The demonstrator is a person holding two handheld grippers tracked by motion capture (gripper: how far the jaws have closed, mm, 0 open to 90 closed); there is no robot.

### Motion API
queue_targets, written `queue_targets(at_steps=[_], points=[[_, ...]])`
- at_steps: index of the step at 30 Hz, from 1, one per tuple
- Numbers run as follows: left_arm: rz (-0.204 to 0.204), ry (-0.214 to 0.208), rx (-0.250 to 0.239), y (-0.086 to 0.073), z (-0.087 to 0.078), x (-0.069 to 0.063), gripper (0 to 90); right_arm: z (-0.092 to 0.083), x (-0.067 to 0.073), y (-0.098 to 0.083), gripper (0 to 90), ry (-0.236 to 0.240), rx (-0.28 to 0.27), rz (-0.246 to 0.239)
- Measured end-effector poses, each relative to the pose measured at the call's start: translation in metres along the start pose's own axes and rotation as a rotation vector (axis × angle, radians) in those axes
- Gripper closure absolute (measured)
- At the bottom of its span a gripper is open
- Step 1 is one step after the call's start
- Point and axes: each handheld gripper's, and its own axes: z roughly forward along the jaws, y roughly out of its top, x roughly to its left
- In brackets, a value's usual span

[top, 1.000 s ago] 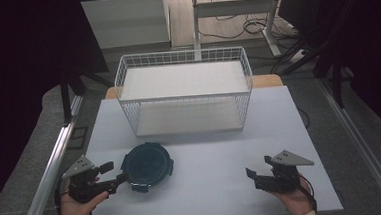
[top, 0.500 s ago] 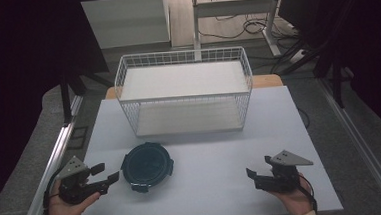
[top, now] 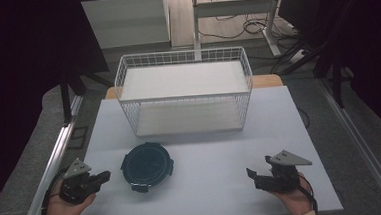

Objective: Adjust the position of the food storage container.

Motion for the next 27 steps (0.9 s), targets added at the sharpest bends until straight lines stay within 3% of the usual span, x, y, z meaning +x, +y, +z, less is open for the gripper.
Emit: queue_targets(at_steps=[16, 22, 23, 27], points=[[-0.040, -0.003, 0.075, 0.015, 0.041, 0.013, 90.0, 0.003, -0.002, -0.001, 19.3, -0.020, 0.017, -0.001], [-0.047, -0.049, 0.091, 0.018, 0.050, 0.015, 90.0, 0.003, -0.001, -0.001, 19.3, -0.024, 0.019, -0.002], [-0.046, -0.083, 0.092, 0.018, 0.051, 0.014, 90.0, 0.003, -0.001, -0.001, 19.3, -0.025, 0.019, -0.002], [-0.050, -0.079, 0.095, 0.019, 0.052, 0.013, 90.0, 0.003, -0.002, -0.001, 19.3, -0.024, 0.019, -0.003]])
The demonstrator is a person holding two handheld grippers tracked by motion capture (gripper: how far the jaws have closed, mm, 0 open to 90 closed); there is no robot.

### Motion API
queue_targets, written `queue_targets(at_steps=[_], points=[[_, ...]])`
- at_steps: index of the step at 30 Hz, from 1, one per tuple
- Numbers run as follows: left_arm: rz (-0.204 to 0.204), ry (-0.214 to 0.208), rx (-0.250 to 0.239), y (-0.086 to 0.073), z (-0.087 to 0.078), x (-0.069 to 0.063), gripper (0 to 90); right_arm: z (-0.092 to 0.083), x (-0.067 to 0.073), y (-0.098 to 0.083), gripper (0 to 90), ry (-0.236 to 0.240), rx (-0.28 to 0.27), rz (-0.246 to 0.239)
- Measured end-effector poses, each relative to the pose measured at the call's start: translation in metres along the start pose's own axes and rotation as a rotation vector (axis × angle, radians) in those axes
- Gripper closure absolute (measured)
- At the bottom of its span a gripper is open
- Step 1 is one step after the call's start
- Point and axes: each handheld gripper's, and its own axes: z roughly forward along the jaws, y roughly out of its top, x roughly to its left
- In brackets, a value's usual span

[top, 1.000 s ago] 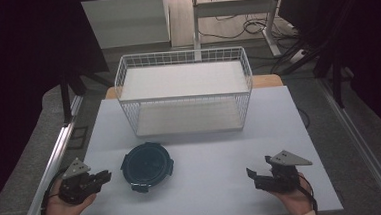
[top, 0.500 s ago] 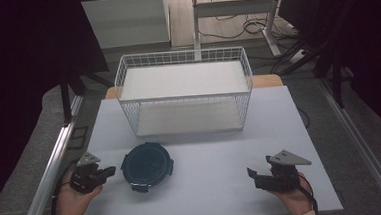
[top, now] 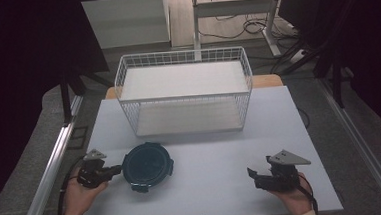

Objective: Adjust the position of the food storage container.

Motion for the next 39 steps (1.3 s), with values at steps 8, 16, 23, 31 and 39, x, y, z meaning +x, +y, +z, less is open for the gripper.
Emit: queue_targets(at_steps=[8, 16, 23, 31, 39], points=[[-0.007, 0.002, 0.003, 0.000, 0.000, -0.002, 90.0, -0.001, -0.001, 0.001, 19.3, -0.005, -0.008, 0.006], [-0.003, -0.044, 0.003, 0.003, 0.005, -0.009, 90.0, -0.001, 0.000, 0.001, 19.3, -0.006, -0.007, 0.007], [-0.016, -0.087, -0.009, 0.007, 0.010, -0.014, 90.0, -0.001, 0.000, 0.001, 19.3, -0.008, -0.009, 0.005], [0.032, -0.058, 0.010, 0.017, 0.016, -0.030, 90.0, -0.002, 0.000, 0.001, 19.3, -0.008, -0.009, 0.006], [0.083, -0.076, 0.052, 0.026, 0.030, -0.050, 90.0, -0.003, -0.001, 0.002, 19.3, -0.007, -0.012, 0.008]])
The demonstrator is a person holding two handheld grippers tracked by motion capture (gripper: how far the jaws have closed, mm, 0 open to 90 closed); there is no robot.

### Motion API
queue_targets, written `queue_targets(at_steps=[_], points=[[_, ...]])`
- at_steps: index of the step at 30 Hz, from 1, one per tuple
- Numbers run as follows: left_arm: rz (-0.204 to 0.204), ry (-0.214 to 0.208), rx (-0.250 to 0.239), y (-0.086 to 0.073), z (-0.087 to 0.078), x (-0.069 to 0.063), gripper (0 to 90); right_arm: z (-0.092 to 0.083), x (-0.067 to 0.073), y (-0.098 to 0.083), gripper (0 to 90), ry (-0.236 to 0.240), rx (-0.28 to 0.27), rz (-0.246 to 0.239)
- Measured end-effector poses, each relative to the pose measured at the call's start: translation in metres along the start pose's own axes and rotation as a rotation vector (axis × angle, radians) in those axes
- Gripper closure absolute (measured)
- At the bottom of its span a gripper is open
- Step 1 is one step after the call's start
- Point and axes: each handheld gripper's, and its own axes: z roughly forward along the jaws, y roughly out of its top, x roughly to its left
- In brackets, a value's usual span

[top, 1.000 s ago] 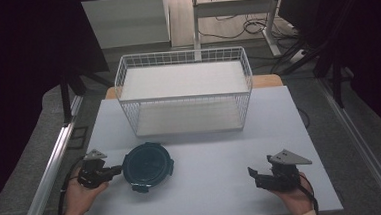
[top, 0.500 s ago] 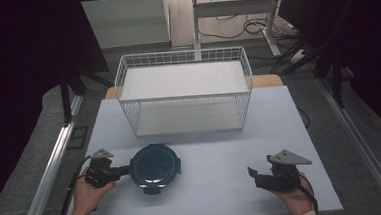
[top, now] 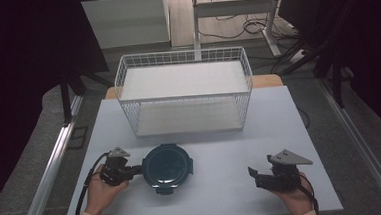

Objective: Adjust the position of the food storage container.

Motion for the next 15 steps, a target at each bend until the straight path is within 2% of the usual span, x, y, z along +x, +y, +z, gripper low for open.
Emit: queue_targets(at_steps=[4, 10, 15], points=[[0.005, -0.002, -0.001, 0.006, 0.005, -0.007, 90.0, -0.001, 0.000, 0.000, 19.3, 0.000, -0.003, 0.001], [0.033, -0.010, 0.016, 0.011, 0.011, -0.017, 90.0, 0.000, 0.000, 0.000, 19.4, 0.000, 0.000, 0.000], [0.055, -0.022, 0.023, 0.016, 0.017, -0.030, 90.0, 0.000, 0.000, 0.000, 19.4, 0.000, -0.001, 0.002]])
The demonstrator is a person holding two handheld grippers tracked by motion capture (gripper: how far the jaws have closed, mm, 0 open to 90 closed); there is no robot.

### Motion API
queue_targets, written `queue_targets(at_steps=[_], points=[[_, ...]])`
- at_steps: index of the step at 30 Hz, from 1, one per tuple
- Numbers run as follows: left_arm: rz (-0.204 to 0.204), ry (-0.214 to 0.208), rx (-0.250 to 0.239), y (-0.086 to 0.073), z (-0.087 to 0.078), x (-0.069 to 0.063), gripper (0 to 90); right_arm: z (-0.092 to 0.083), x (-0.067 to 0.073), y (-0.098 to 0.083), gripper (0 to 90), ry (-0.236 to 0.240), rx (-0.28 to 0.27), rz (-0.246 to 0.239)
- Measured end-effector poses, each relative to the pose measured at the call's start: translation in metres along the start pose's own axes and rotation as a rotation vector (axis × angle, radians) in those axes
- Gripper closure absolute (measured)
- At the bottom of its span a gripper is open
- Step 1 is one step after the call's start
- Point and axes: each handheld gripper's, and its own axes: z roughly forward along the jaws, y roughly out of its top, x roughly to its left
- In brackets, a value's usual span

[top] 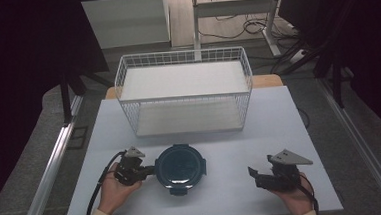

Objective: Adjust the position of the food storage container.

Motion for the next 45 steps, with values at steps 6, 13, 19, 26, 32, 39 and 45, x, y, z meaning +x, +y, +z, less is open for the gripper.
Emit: queue_targets(at_steps=[6, 13, 19, 26, 32, 39, 45], points=[[0.024, -0.010, 0.003, 0.005, 0.005, -0.011, 90.0, 0.000, 0.000, 0.000, 19.4, 0.001, 0.002, -0.003], [0.032, -0.027, 0.004, 0.009, 0.010, -0.019, 90.0, 0.000, 0.000, 0.000, 19.4, 0.001, 0.002, -0.002], [0.037, -0.030, -0.003, 0.010, 0.010, -0.020, 90.0, 0.000, -0.001, -0.001, 19.4, -0.001, 0.004, -0.001], [-0.047, -0.013, -0.149, 0.003, -0.023, -0.002, 83.8, -0.001, -0.002, 0.000, 19.4, -0.003, -0.003, 0.003], [-0.106, -0.028, -0.194, -0.006, -0.043, 0.003, 45.7, -0.001, -0.002, 0.000, 19.4, -0.002, -0.001, 0.002], [-0.124, -0.019, -0.224, -0.007, -0.049, 0.002, 28.2, -0.001, -0.001, -0.001, 19.4, 0.004, 0.002, -0.002], [-0.136, -0.025, -0.225, -0.010, -0.049, 0.003, 26.3, -0.001, -0.002, -0.001, 19.4, 0.005, 0.002, -0.001]])
